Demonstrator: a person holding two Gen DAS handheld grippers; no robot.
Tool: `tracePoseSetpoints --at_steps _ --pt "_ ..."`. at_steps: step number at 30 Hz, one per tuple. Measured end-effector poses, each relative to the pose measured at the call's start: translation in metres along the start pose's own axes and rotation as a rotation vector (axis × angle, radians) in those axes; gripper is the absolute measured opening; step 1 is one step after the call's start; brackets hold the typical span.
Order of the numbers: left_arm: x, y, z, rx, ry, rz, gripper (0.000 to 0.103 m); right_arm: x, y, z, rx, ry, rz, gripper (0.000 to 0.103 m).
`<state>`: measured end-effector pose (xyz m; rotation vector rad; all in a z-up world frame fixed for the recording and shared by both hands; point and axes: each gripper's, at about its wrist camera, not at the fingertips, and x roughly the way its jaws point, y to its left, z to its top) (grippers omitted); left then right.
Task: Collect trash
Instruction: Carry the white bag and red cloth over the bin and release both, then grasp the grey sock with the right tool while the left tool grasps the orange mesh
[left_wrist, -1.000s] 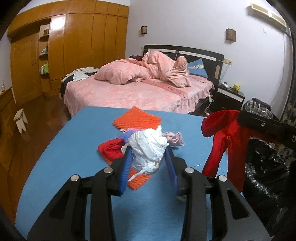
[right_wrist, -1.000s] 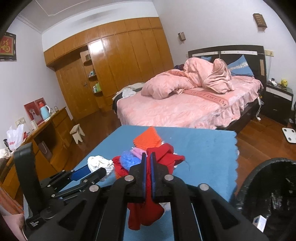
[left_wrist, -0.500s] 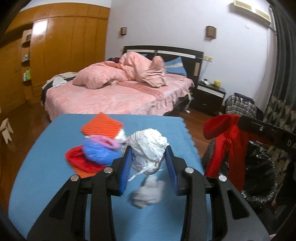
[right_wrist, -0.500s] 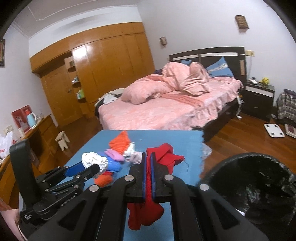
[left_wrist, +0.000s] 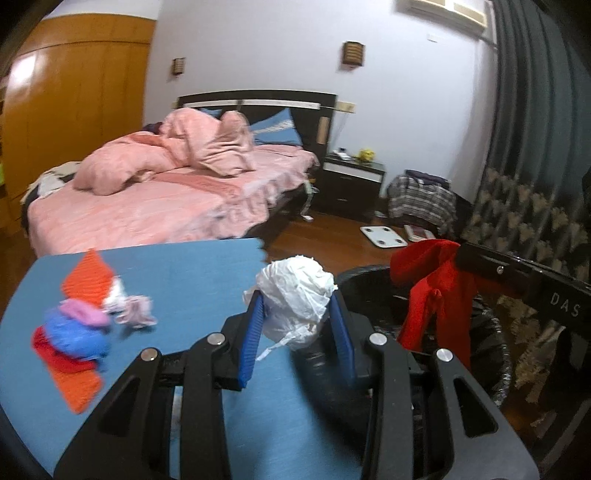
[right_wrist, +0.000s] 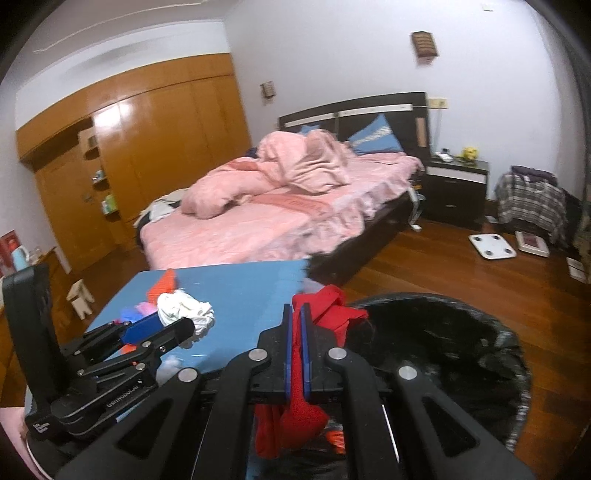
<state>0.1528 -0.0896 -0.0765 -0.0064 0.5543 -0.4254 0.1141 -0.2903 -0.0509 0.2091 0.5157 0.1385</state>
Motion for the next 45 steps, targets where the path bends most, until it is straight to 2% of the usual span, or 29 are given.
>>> tracePoseSetpoints --at_steps 7,12,14,17,19,20,24,25,28,33,37,45 --pt "0.033 -0.051 0.002 0.038 0.024 -0.091 0.035 -0.007 -0.046 -0.007 0.030 0.009 -0.092 0.004" --pt "0.054 -0.074 0.003 0.049 0.046 -0.135 0.037 -0.012 -0.075 -0.012 0.065 0.014 -0.142 0.005" --pt "0.061 -0.080 0.002 0.049 0.057 -0.153 0.044 -0.012 -0.085 -0.016 0.078 0.025 -0.165 0.010" --pt "0.066 -0.081 0.000 0.035 0.069 -0.170 0.057 -0.013 -0.096 -0.022 0.104 0.032 -0.183 0.012" --pt "0.064 -0.078 -0.002 0.041 0.065 -0.160 0.061 -0.012 -0.100 -0.025 0.112 0.037 -0.192 0.027" --pt "0.062 -0.077 -0.002 0.043 0.064 -0.153 0.063 -0.012 -0.100 -0.026 0.112 0.037 -0.195 0.031" --pt "0.050 -0.062 -0.002 0.043 0.045 -0.094 0.077 -0.012 -0.093 -0.029 0.110 0.030 -0.207 0.073" --pt "0.044 -0.053 -0.003 0.039 0.035 -0.065 0.079 -0.012 -0.090 -0.030 0.108 0.026 -0.208 0.080" --pt "0.032 -0.030 -0.004 0.030 0.025 -0.010 0.082 -0.008 -0.074 -0.030 0.099 0.017 -0.194 0.091" --pt "0.008 0.018 -0.012 0.007 0.015 0.107 0.083 0.005 -0.040 -0.030 0.073 0.014 -0.133 0.097" --pt "-0.013 0.064 -0.021 -0.035 0.021 0.199 0.083 0.020 -0.003 -0.033 0.048 0.025 -0.067 0.097" --pt "-0.046 0.147 -0.054 -0.095 0.048 0.384 0.083 0.063 0.090 -0.050 -0.017 0.079 0.074 0.097"
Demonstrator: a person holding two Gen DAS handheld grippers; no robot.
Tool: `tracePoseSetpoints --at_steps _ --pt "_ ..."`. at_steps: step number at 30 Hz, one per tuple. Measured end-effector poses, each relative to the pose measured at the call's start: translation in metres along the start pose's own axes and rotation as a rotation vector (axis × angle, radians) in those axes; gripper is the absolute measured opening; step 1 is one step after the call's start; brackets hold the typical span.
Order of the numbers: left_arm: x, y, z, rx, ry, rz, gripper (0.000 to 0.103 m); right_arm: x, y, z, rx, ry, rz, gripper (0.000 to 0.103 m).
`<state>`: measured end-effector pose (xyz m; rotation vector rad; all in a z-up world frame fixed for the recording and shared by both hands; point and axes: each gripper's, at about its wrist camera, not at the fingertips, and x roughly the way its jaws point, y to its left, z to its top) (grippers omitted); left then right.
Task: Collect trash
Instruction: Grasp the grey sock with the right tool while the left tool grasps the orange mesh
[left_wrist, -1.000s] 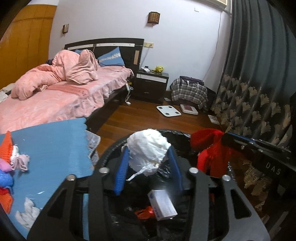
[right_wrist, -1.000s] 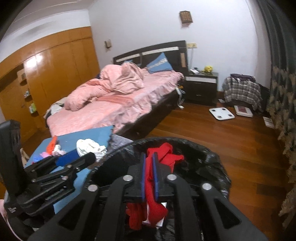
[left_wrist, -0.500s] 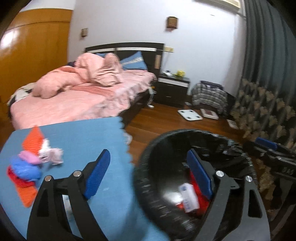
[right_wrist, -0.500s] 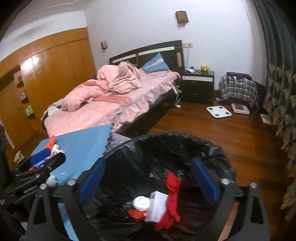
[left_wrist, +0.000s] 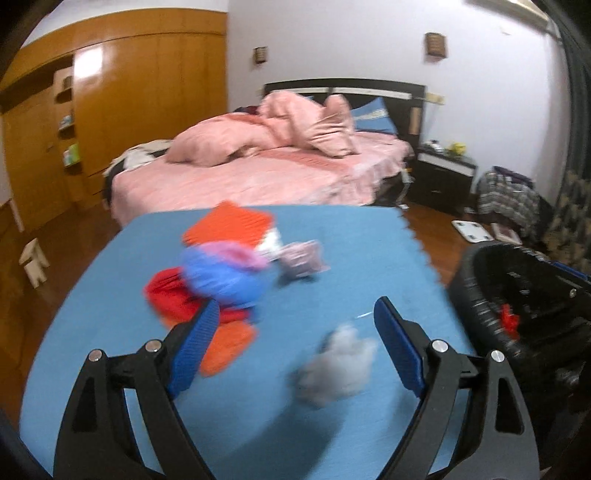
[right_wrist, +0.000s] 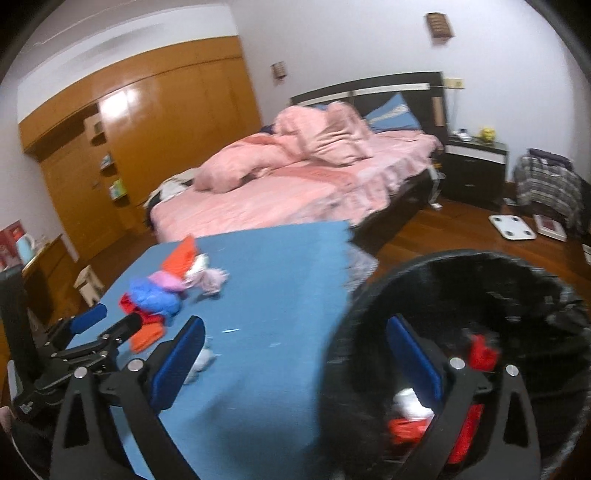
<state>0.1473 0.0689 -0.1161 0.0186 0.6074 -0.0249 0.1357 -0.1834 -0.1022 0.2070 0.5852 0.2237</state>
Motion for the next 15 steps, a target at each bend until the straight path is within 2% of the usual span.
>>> tracePoseSetpoints --at_steps 8,15 --pt "0.007 0.056 -0.021 -0.041 0.045 0.088 0.083 0.052 0.071 -0.021 -0.091 0.085 0.057 0.097" --pt "0.013 0.082 -0.034 -0.092 0.076 0.108 0.083 0.088 0.094 -0.032 -0.120 0.151 0.056 0.097"
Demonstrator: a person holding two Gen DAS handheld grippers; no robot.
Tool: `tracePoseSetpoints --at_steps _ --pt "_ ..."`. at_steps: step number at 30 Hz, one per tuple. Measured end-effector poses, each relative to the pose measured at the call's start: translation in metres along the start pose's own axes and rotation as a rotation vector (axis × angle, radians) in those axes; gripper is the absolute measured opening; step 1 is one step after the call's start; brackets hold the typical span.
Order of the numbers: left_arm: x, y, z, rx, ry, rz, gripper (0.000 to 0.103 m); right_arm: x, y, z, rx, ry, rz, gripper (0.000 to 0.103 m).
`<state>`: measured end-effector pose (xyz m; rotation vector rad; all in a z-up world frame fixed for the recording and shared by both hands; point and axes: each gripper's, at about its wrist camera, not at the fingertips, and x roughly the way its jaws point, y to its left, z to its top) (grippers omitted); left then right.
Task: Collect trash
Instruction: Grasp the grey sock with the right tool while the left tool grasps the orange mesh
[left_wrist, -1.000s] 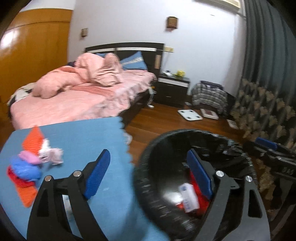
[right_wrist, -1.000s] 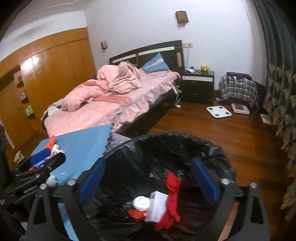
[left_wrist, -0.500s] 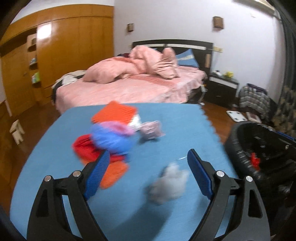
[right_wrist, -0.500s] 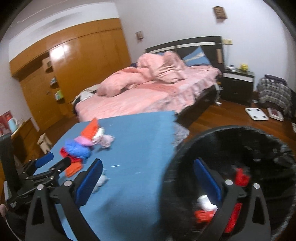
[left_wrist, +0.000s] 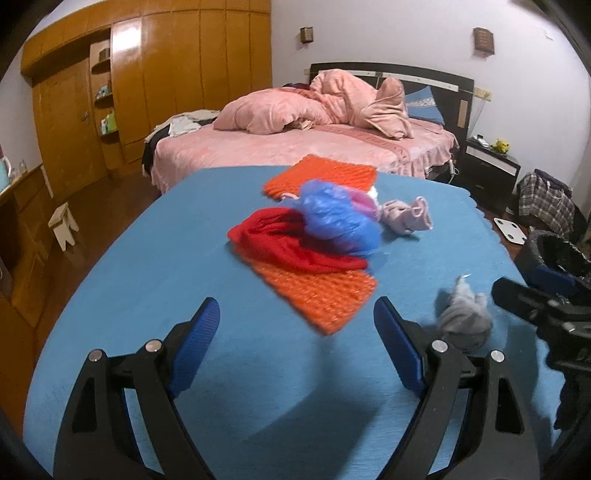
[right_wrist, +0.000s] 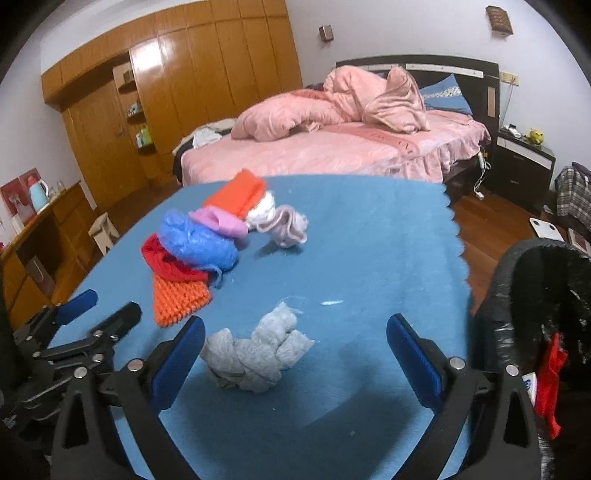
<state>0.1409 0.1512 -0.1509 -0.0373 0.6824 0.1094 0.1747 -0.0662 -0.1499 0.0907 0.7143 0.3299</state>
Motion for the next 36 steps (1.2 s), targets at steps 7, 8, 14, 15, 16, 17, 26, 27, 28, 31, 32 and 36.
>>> tracePoseSetpoints --at_steps 7,8,14,15,16,17,26,27,28,31,32,36 --pt "0.003 0.007 -0.002 -0.034 0.015 -0.004 0.083 0.018 0.006 -0.006 0.000 0.048 0.012 0.097" --pt "0.003 0.007 -0.002 -0.036 0.017 -0.004 0.083 0.019 0.008 -0.006 -0.006 0.052 0.015 0.097" --pt "0.006 0.009 -0.001 -0.057 0.023 -0.004 0.083 0.025 0.021 -0.009 -0.030 0.089 0.063 0.089" --pt "0.007 0.009 0.000 -0.062 0.028 -0.002 0.083 0.026 0.022 -0.010 -0.034 0.099 0.071 0.085" --pt "0.007 0.009 -0.001 -0.065 0.031 -0.003 0.083 0.028 0.023 -0.011 -0.037 0.108 0.075 0.075" --pt "0.008 0.010 0.000 -0.066 0.036 -0.005 0.083 0.029 0.024 -0.011 -0.039 0.116 0.078 0.068" --pt "0.024 -0.001 0.008 -0.047 0.077 -0.014 0.076 0.026 0.022 -0.008 -0.041 0.104 0.087 0.048" --pt "0.027 -0.003 0.008 -0.045 0.084 -0.015 0.076 0.025 0.020 -0.007 -0.038 0.098 0.081 0.048" --pt "0.032 -0.005 0.009 -0.044 0.097 -0.024 0.074 0.024 0.018 -0.006 -0.033 0.091 0.076 0.048" --pt "0.043 -0.010 0.011 -0.046 0.132 -0.040 0.069 0.024 0.012 -0.004 -0.028 0.086 0.063 0.048" --pt "0.049 -0.012 0.010 -0.047 0.156 -0.050 0.066 0.025 0.010 -0.004 -0.026 0.088 0.061 0.048" --pt "0.061 -0.017 0.008 -0.047 0.209 -0.069 0.048 0.027 0.006 -0.008 -0.014 0.097 0.056 0.048"
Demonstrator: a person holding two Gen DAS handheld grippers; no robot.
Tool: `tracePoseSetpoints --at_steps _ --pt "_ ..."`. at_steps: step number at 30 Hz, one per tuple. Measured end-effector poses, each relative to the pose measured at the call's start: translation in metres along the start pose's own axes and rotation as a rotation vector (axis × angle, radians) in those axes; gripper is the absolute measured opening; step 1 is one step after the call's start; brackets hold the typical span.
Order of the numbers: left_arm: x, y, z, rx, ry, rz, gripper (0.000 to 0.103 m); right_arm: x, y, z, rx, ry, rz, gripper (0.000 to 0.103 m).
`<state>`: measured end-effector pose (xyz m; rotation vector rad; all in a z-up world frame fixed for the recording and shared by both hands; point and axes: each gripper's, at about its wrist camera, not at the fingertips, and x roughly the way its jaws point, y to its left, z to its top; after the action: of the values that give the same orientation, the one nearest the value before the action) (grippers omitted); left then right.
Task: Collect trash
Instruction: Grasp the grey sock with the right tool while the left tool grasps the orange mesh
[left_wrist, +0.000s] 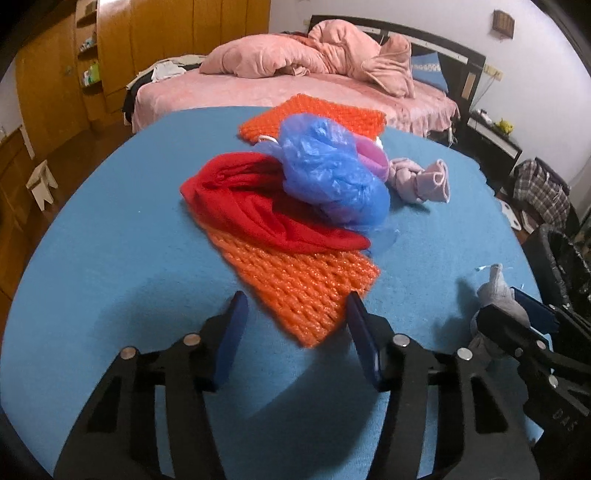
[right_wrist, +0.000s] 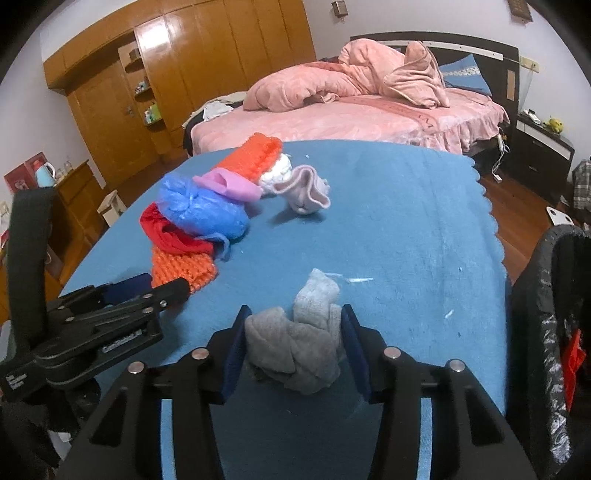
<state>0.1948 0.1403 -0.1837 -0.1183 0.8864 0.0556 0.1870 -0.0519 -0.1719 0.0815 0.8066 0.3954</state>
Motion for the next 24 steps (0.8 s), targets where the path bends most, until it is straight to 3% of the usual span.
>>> tracePoseSetpoints --at_steps 1,4,8,16,24 --pt "0.000 -0.001 0.000 0.005 -0.004 -0.017 0.037 0.000 0.000 0.000 0.000 -0.001 0.000 0.048" --pt "-0.002 -0.005 -0.001 0.028 -0.008 -0.031 0.022 0.000 0.000 -0.002 -0.007 -0.001 -0.004 0.048" --pt "-0.008 -0.004 -0.003 0.021 -0.042 -0.035 0.008 -0.003 0.000 -0.002 -0.012 -0.003 -0.003 0.048" --pt "-0.049 -0.005 0.000 0.029 -0.167 -0.020 0.009 -0.022 0.002 0.007 -0.012 -0.044 0.014 0.048" --pt "-0.078 -0.010 0.002 0.034 -0.220 -0.038 0.009 -0.038 0.009 0.015 -0.029 -0.076 0.023 0.048"
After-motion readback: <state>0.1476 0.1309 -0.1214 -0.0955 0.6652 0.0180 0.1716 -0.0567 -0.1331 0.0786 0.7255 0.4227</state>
